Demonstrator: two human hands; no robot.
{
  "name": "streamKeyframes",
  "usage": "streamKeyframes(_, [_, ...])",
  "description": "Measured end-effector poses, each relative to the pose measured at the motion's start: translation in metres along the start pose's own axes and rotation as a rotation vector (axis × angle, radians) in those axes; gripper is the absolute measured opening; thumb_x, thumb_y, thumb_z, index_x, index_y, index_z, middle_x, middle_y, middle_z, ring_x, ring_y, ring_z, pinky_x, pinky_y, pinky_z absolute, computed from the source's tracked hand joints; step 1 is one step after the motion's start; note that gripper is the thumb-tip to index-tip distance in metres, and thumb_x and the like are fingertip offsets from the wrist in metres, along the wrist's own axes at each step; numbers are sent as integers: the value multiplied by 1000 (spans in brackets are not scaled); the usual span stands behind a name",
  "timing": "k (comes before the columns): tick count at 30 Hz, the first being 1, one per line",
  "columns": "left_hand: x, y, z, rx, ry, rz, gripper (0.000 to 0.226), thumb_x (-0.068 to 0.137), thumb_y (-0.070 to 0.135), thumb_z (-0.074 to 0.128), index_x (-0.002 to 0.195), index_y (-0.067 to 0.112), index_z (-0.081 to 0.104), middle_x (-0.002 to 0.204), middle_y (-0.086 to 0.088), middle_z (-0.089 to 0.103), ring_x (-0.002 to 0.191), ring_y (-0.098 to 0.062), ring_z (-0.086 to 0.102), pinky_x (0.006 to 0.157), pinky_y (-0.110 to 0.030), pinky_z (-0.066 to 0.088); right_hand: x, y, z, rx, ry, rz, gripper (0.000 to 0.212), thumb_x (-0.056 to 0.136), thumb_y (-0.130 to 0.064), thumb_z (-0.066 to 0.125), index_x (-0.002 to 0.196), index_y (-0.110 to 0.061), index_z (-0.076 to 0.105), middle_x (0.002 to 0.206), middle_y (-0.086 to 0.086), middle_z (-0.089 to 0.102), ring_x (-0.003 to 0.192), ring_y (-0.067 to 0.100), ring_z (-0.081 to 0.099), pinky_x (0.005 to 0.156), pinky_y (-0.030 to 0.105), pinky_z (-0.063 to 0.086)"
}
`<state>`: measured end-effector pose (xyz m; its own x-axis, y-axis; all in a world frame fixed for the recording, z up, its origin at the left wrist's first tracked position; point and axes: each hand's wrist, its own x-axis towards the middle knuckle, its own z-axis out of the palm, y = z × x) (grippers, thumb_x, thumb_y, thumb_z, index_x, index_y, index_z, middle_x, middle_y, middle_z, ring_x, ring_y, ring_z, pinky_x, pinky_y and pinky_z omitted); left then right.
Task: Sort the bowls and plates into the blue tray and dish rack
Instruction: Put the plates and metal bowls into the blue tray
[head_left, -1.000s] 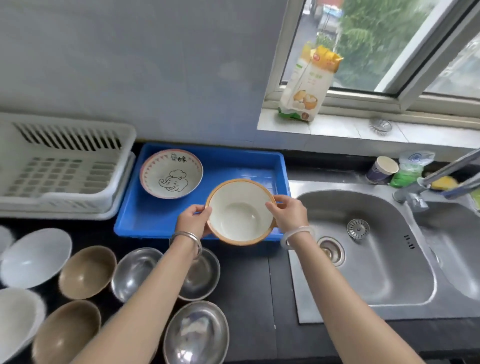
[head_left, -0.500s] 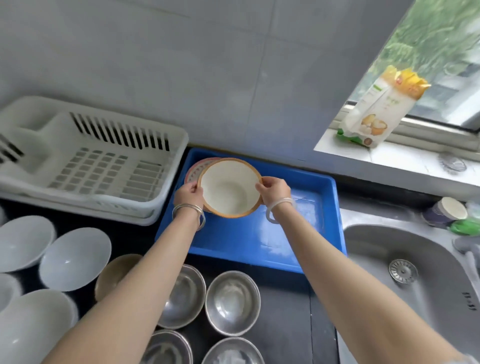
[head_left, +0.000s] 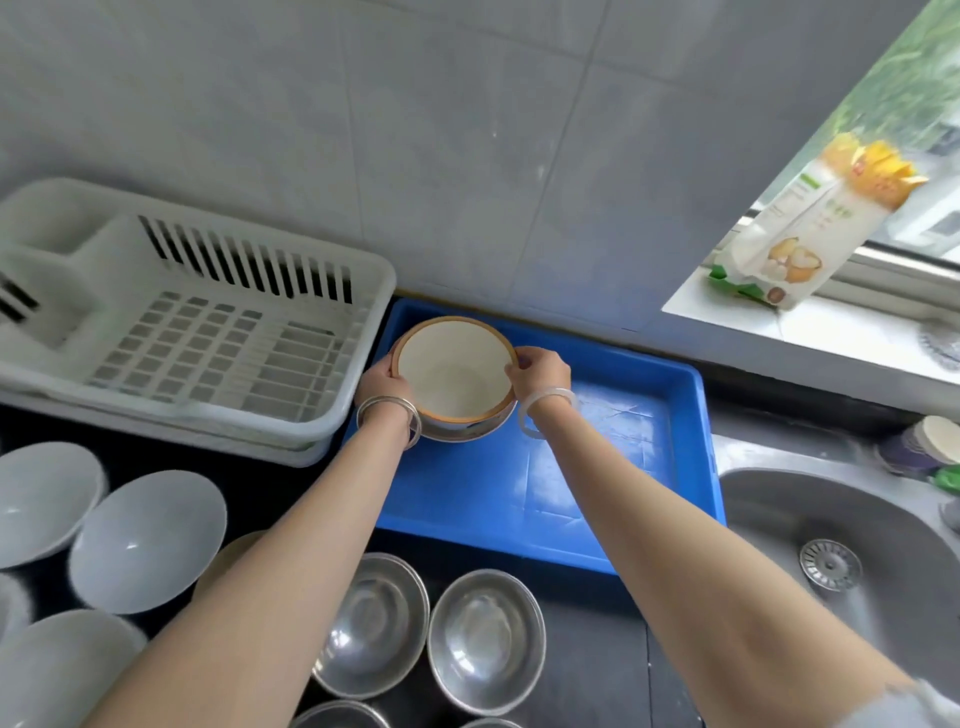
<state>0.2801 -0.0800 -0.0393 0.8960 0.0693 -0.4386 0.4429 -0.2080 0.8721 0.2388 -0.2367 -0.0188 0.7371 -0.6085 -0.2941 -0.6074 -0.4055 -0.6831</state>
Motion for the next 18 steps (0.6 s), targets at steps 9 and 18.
streamKeyframes(9, [3, -7, -3, -8, -46, 47, 37, 91, 1, 34, 113, 11, 62, 110, -8, 65, 91, -22, 55, 78, -28, 42, -2, 10, 14, 51, -12, -17, 32, 89, -9, 47, 115, -15, 64, 108, 10, 69, 92, 28, 62, 76, 29, 46])
streamKeyframes(18, [-17, -14, -7, 62, -28, 105, 35, 85, -4, 39, 109, 8, 61, 114, -12, 65, 106, -30, 58, 82, -28, 42, -26, 17, 7, 135, -82, -42, 42, 93, -18, 46, 135, -13, 45, 131, 8, 58, 118, 28, 54, 95, 34, 43])
